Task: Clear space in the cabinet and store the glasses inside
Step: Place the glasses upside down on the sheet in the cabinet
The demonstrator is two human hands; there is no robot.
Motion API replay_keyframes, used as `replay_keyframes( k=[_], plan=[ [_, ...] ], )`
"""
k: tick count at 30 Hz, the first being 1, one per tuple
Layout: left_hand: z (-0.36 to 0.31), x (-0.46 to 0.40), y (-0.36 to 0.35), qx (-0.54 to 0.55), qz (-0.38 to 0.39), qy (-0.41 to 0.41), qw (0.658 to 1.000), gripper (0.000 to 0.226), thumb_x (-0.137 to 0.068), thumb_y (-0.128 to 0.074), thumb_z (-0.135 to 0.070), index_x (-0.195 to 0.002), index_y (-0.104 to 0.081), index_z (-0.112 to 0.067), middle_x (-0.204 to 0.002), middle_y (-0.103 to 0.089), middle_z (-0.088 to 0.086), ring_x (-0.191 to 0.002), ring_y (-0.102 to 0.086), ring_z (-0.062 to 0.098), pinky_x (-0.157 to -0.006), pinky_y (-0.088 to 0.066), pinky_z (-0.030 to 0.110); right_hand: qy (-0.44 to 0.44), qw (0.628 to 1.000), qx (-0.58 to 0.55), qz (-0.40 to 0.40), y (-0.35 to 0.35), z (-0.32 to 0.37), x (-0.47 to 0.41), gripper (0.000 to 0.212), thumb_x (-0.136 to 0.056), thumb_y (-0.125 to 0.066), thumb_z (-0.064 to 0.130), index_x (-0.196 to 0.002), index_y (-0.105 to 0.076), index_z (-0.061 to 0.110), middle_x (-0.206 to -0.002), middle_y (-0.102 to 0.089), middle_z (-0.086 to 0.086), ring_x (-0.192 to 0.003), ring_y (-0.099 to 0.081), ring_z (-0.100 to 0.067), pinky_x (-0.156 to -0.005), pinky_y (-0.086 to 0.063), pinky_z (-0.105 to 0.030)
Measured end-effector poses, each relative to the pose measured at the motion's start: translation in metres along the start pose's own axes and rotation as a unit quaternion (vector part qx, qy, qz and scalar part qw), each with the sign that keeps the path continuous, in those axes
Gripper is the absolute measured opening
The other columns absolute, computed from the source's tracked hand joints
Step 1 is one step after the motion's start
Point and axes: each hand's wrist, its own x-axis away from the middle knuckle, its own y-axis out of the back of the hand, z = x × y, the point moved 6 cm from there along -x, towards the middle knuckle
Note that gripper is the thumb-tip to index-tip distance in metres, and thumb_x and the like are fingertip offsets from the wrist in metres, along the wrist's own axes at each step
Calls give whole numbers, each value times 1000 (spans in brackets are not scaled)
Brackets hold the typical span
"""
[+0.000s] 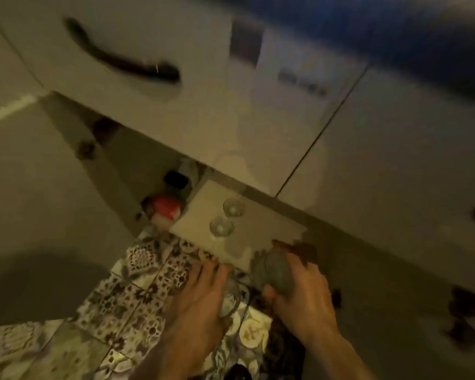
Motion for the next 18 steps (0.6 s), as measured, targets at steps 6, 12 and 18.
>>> replay_keyframes(
  k=[6, 12, 18],
  plan=[
    [44, -75, -116, 8, -43, -39, 998, 83, -75, -78, -41, -136, -22, -32, -135, -26, -8, -129, -27, 19, -96, -50, 41, 27, 995, -79, -50, -105, -56, -98, 61, -75, -75, 42, -130, -49, 44, -130, -41, 0, -112, -54, -25, -92, -51, -40],
    [78, -159, -198, -41, -77, -122, 989, 85, -72, -76, -42, -142, -29, -25, -134, -36, 1, -122, -38, 25, -89, -46, 36, 68, 984, 5, -164, -174, -99, -190, 80, -69, -83, 37, -140, -47, 36, -128, -44, -4, -108, -58, -24, -81, -46, -27],
    [100, -245, -253, -66, -69, -161, 982, 95, -82, -72, -37, -155, -14, -24, -146, -29, 6, -129, -32, 26, -96, -43, 36, 90, 972, 19, -214, -213, -129, -267, 81, -66, -86, 27, -140, -54, 25, -127, -52, -12, -105, -61, -26, -81, -44, -22]
  ],
)
